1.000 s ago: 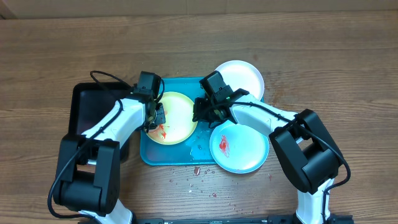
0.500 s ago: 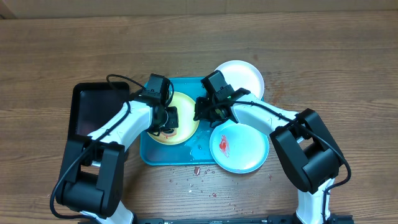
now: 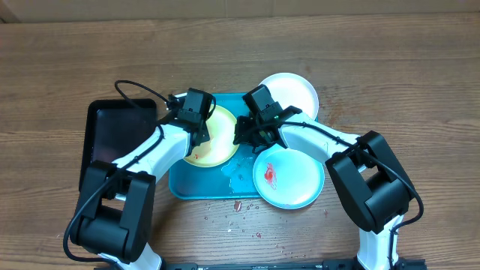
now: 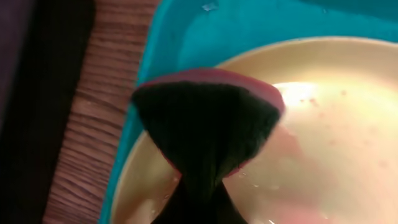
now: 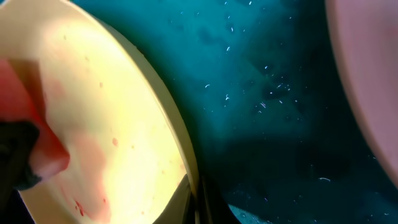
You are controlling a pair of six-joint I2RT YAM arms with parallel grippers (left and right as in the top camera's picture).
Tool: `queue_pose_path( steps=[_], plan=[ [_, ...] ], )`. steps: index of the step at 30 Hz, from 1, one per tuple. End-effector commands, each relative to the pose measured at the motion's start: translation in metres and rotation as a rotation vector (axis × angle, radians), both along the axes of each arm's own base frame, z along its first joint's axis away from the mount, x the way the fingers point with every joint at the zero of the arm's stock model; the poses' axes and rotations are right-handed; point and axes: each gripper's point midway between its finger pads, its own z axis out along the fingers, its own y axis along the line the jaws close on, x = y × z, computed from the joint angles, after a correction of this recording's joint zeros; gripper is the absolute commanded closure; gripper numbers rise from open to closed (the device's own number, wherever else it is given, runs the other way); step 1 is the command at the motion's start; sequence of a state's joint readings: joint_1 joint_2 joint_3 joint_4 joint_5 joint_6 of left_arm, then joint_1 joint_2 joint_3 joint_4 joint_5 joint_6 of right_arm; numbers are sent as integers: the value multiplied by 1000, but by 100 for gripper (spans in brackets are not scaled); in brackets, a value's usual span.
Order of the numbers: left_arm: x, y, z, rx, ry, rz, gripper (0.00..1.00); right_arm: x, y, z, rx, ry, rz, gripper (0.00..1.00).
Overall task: Clean dirty plates on tray and stack at the side
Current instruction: 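Scrub the yellow plate with the sponge while right gripper holds it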
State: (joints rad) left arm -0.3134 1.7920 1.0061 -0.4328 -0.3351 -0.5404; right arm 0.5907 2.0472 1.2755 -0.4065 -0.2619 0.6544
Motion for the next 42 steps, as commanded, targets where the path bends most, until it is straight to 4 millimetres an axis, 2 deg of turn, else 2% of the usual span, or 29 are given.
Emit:
queue_pose_path(
  steps=[1,3,5,7,9,12,14,15,17,19,21,24,28,30,32,34,37,39,42],
  plan=[
    [-24,-46,-21,-181,151,-265,96,-2,-10,-17,-52,21,-23,96],
    [-41,-80,-20,-336,213,-453,96,-2,-10,-17,-52,21,-23,96],
    [-59,-100,-16,-446,264,-575,96,-2,-11,-17,-53,21,-22,96],
    [-70,-106,-15,-489,301,-603,96,-2,-11,-17,-52,22,-23,96],
    [-73,-105,-16,-491,314,-600,96,-3,-11,-17,-53,23,-22,96],
    [-59,-99,-17,-445,265,-566,96,-4,-11,-17,-57,29,-22,96],
    [-40,-92,-16,-397,199,-500,96,-4,-12,-18,-58,31,-22,96],
    [-22,-86,-13,-348,126,-450,96,-4,-12,-18,-59,31,-22,96],
    [1,-72,-9,-267,37,-377,96,-4,-12,-18,-59,31,-22,96],
    [17,-51,-4,-164,-34,-276,96,-4,-12,-18,-61,30,-24,96],
    [25,-26,1,-50,-79,-166,96,-4,-13,-18,-64,28,-25,96],
    [19,7,5,99,-78,-54,96,-4,-13,-18,-64,27,-25,96],
    [-9,23,-4,176,48,-45,96,-4,-13,-18,-64,27,-25,96],
    [-29,13,-15,134,166,-142,96,-3,-13,-18,-64,27,-25,96],
    [-47,-11,-25,19,265,-296,96,-3,-13,-18,-64,26,-25,96],
    [-67,-49,-30,-167,345,-511,96,-3,-13,-18,-64,26,-26,96],
    [-91,-97,-19,-429,373,-749,96,-3,-13,-18,-64,27,-25,96],
    [-91,-109,-14,-499,350,-791,96,-3,-13,-18,-64,27,-25,96],
    [-74,-114,-11,-487,273,-809,96,-4,-13,-18,-64,28,-25,96]
  ],
)
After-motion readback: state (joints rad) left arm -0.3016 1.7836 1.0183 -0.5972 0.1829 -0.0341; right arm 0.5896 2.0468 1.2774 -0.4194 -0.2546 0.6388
